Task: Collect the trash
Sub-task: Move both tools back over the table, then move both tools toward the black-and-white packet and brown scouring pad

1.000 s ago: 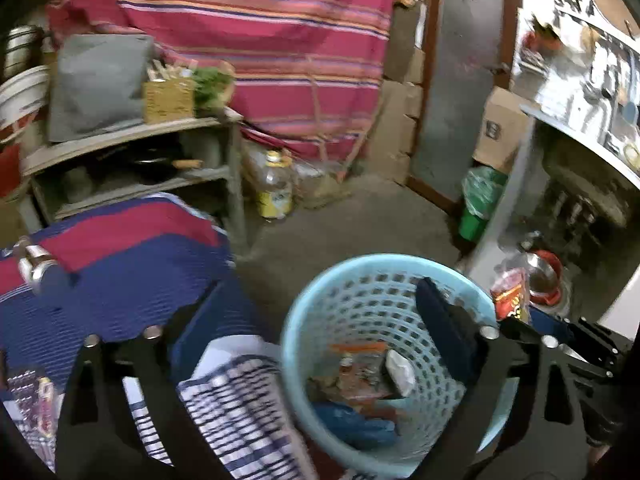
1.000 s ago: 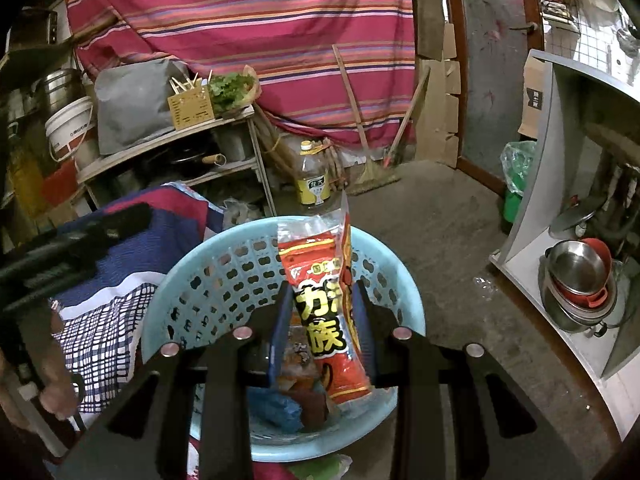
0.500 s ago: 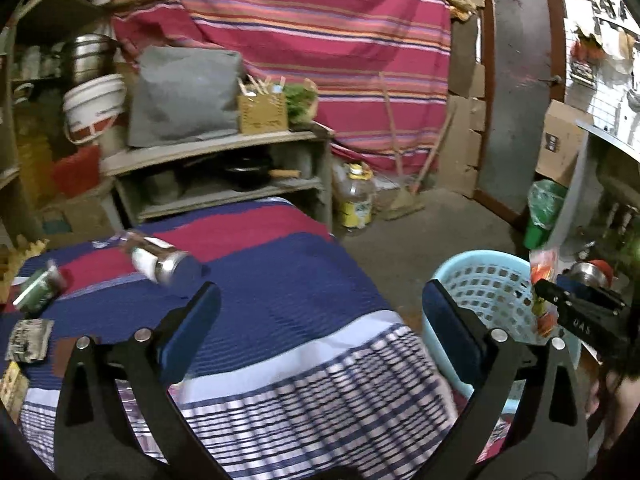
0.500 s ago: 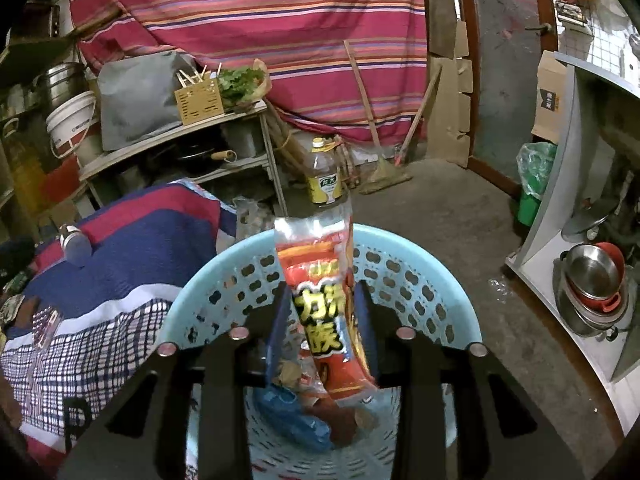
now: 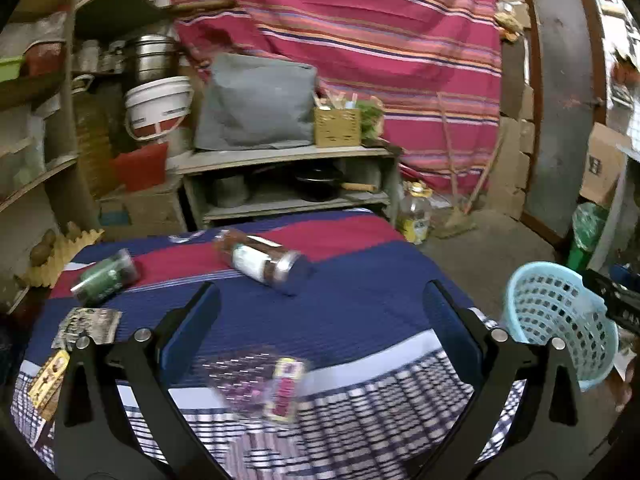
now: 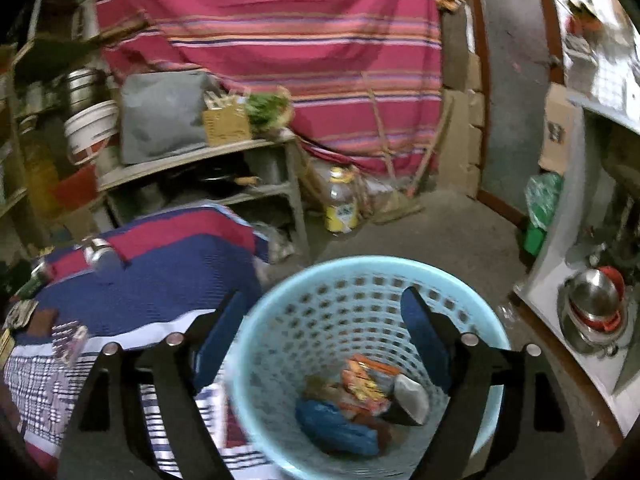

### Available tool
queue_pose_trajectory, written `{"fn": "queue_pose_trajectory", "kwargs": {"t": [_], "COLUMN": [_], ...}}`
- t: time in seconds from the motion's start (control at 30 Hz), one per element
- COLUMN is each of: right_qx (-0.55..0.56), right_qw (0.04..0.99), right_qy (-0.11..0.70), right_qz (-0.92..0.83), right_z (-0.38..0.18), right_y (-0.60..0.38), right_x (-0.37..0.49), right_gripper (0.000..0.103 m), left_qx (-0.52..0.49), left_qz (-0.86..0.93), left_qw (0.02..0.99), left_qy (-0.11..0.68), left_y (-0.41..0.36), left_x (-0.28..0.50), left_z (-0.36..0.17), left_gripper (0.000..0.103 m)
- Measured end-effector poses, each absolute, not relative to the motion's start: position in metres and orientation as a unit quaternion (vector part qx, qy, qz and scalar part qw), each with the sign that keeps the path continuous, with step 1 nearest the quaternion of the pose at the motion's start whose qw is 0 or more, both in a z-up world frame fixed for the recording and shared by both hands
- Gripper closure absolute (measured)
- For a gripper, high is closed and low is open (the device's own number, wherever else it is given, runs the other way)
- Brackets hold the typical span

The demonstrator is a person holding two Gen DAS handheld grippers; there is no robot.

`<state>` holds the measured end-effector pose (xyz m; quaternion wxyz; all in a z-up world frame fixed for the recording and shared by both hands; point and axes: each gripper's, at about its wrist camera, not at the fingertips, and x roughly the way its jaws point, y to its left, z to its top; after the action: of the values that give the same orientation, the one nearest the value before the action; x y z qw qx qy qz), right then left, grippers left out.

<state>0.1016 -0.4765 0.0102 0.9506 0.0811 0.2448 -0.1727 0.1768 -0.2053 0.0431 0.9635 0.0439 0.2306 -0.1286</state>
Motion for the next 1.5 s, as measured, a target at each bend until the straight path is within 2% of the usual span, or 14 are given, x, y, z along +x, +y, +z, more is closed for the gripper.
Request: {"fn": "queue_pose_trajectory", "kwargs": {"t": [0.1,0.2,0.53,1.0,1.5], "right_qx": [0.068,0.063,0.02,0.006,0.003], "right_qw": [0.957,0.962,0.969,0.967,0.958], "right_qy": [0.235,0.224,0.233,0.256,0.283], "right_qz": [-0.157,-0.141,-0.075,0.016,0.04], "right_z": [0.019,0.026,0.031,0.018,-0.007], "right_y": [-0.449,-0.421,-0.324,-0.199,-0.164], "right_x": [0.107,0.113,0.154,0.227,0.252], "right_gripper": [0.023,0.015,0.015,0.015,0.015], "left_qx": [0.019,0.018,0.009,-0.01,-0.03], "left_qz": [-0.12,-0.095,-0.028,0.052,0.092], "left_qw": [0.964,0.968,0.975,0.966,0.95], "left_qy": [0.237,0.232,0.222,0.252,0.297], "left_y": [-0.179,-0.155,-0.071,0.047,0.098], "left_x": [0.183,0.187,0.201,0.234,0.256], "left_z": [0.045,0.048,0.057,0.04,0.013], "left_gripper": [0.006,0.006,0.005,0.006,0.006]}}
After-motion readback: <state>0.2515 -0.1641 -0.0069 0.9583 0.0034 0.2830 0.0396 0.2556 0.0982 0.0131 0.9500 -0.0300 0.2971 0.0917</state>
